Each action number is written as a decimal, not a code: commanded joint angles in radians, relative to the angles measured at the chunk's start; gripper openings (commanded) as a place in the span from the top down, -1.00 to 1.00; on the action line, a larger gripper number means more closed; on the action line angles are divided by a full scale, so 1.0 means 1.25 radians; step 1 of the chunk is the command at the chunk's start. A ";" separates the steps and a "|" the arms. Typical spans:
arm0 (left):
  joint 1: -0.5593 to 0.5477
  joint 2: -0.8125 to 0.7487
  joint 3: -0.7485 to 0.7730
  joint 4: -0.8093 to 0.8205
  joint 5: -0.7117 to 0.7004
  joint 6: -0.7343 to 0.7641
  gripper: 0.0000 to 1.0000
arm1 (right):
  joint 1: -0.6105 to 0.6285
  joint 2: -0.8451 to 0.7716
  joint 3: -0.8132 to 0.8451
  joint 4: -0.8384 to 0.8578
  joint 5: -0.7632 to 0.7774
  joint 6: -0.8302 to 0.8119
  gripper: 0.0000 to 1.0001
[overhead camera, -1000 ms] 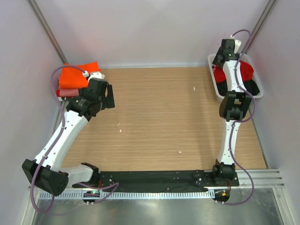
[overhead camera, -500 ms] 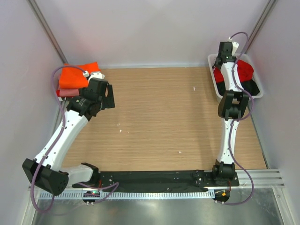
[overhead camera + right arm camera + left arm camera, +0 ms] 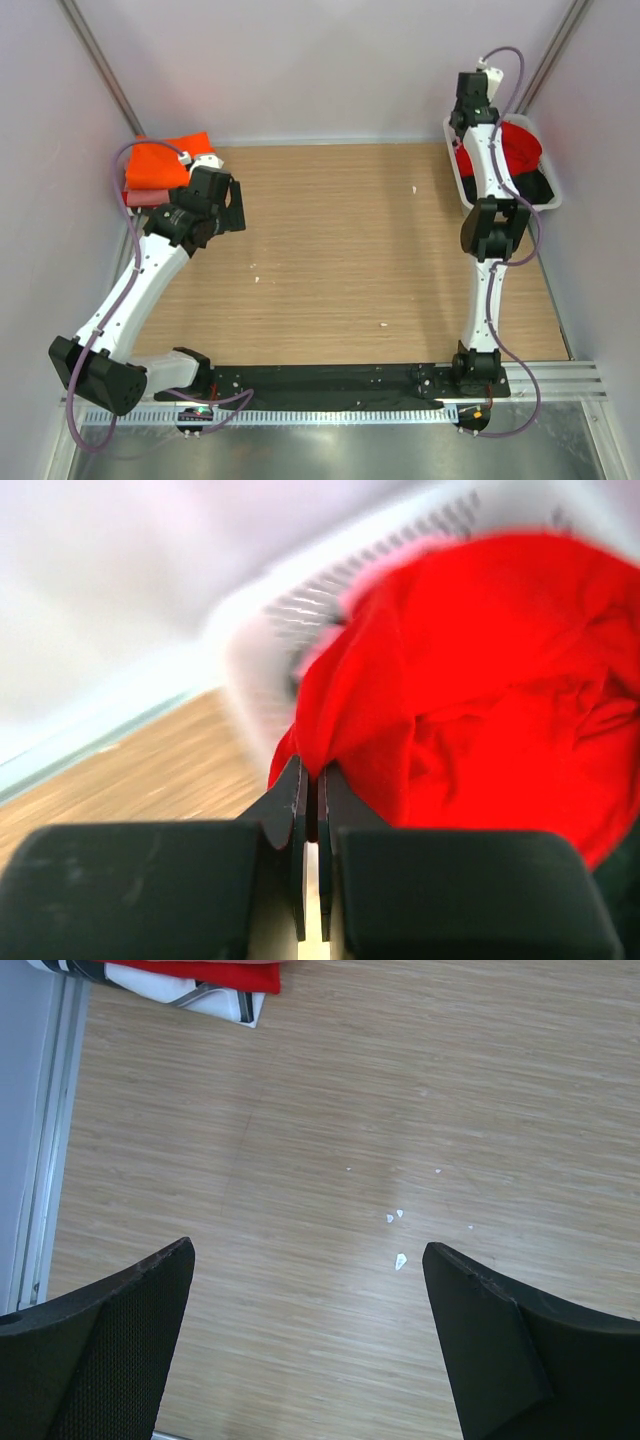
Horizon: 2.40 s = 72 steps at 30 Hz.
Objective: Fold and stack the t-shirts
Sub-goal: Grab the tshirt from the pile, then move the tshirt to the center of the board, then flatten the tshirt out
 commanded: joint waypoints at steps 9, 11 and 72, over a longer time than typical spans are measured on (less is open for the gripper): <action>-0.002 0.003 -0.001 -0.003 -0.054 0.007 -0.94 | 0.347 -0.446 0.033 0.034 0.119 -0.108 0.97; -0.002 0.001 0.000 -0.003 -0.054 0.005 -0.96 | 0.347 -0.521 -0.052 0.055 0.153 -0.115 0.97; -0.031 0.075 0.028 -0.011 0.061 -0.052 -0.95 | 0.703 -0.714 -1.285 0.054 -0.019 0.378 0.97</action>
